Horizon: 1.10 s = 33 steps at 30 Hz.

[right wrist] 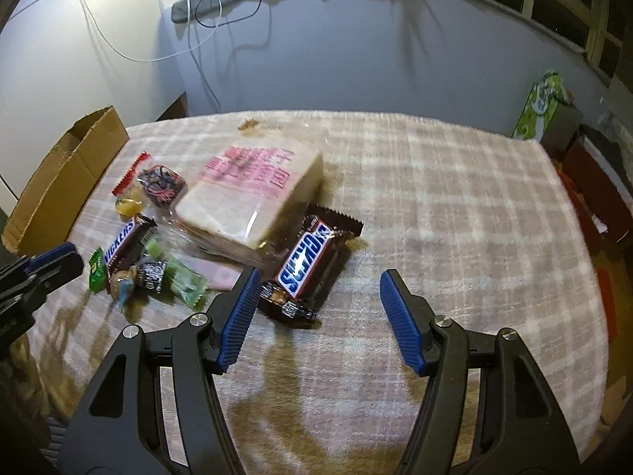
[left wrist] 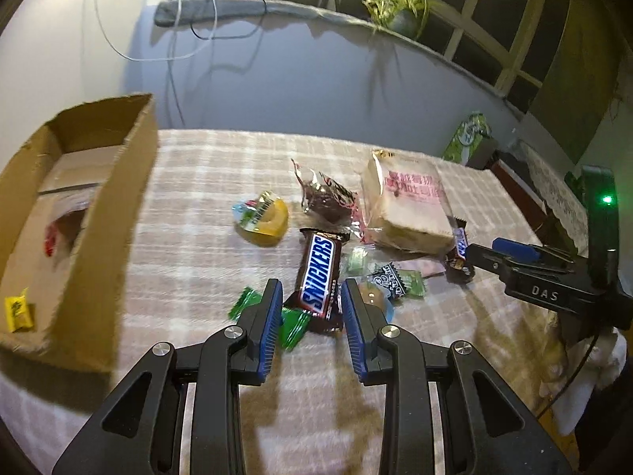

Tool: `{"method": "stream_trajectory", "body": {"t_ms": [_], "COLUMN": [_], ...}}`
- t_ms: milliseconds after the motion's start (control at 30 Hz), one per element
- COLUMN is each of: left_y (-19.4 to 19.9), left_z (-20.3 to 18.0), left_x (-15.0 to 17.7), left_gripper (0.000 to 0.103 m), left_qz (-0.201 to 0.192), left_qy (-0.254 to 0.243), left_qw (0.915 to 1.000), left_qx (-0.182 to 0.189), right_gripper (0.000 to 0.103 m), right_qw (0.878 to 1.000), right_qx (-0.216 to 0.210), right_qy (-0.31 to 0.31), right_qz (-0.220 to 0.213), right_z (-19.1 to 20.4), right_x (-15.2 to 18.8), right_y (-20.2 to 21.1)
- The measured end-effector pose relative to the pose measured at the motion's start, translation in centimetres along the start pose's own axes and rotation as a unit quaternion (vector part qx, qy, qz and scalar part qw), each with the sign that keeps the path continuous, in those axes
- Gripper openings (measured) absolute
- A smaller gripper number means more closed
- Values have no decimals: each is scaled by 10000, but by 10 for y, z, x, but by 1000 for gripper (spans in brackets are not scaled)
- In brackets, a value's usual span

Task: Organize snacks
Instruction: 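Grasp a Snickers bar with the left tool while the right tool grasps another Snickers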

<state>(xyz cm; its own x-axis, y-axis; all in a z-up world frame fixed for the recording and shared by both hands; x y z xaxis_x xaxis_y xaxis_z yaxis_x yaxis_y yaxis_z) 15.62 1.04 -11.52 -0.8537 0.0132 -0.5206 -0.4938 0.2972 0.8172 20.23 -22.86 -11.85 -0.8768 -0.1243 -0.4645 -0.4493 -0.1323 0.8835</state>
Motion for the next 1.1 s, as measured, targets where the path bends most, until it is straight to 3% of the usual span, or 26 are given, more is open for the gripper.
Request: {"method": "stream_trajectory", "body": {"t_ms": [300,600,767,1100], "left_y": [-27,-43,-46,-40], "left_z": [-1,-5,-8,-7], "left_x": [-12,-16,-19,-18], "left_gripper": [29,29,27,27], "left_qz": [270,477,449,371], "left_qy": [-47,-184,-256,-135], "left_qw": [9996,9987,9985,9990], "left_qx": [49,-73,-194,-185], "right_gripper": [64,48,33,30], "right_qw": [9997,9993,9991,9992], "right_qx": [-165,-105,-107,-173], "right_qy": [-10,79,68,-133], "right_qz": [180,356,401,344], "right_z": [2,7,0,-13], "right_x": [-6,-12,-13,-5], "right_y": [-16,-30,-30,-22]}}
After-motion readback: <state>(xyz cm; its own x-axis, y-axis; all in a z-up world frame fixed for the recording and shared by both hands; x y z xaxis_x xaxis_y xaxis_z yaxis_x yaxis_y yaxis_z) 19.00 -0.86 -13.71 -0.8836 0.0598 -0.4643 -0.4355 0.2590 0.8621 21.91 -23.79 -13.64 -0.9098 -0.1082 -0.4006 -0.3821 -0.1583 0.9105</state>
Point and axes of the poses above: each gripper's, at about its wrist camera, not at the fingertips, and y roughly against the way its jaws point, z to its left, x to its underside, the point moved 2 cm from there along -y, roughly the way its jaws point, and after that the axes turned 9 degrees about z, right-handed, at the moved point
